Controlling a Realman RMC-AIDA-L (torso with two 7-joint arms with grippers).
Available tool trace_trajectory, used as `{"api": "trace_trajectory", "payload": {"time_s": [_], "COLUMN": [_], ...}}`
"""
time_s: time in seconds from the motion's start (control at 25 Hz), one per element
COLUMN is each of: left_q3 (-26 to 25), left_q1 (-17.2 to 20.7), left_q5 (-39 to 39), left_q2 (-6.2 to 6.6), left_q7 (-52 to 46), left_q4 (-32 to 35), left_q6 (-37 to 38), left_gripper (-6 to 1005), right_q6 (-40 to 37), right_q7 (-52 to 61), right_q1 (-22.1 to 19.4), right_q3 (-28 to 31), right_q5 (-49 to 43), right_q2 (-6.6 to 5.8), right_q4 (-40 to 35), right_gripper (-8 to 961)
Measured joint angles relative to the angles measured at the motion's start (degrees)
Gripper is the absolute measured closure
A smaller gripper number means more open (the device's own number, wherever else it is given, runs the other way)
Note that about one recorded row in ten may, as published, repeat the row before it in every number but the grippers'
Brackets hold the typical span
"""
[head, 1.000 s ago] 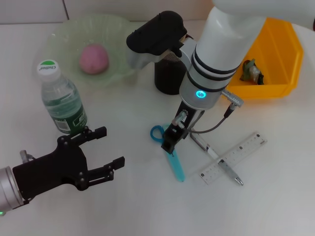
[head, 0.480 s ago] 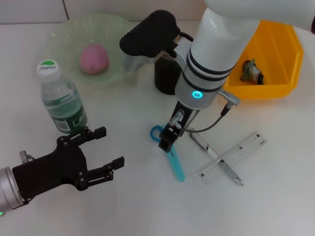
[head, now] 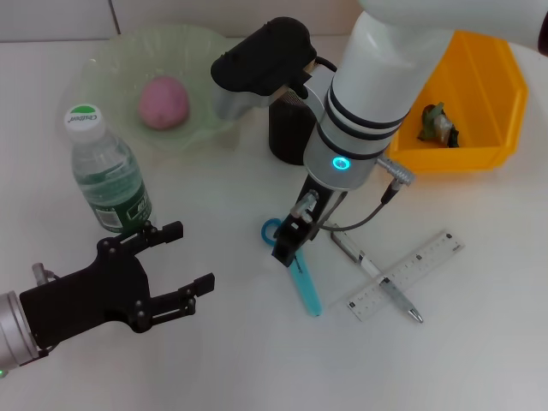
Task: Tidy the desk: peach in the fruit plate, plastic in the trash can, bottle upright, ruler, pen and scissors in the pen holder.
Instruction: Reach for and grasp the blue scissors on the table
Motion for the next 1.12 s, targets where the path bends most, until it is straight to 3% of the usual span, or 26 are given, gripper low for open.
{"api": "trace_trajectory", "payload": {"time_s": [1.12], "left_q3": [0.3], "left_q1": [0.0], "left_q5": [0.0], "left_q2": [-0.08], "left_q7": [0.0], "left_q4": [0.0], "left_q6": [-0.3], "left_gripper": [167], "right_q6": [1.5], "right_q7": [0.0], "right_q1": [1.2], "right_q3": [-2.3], "right_q5": [2.4], "right_q2": [0.00], "right_q4": [3.4], "right_gripper": [445]}}
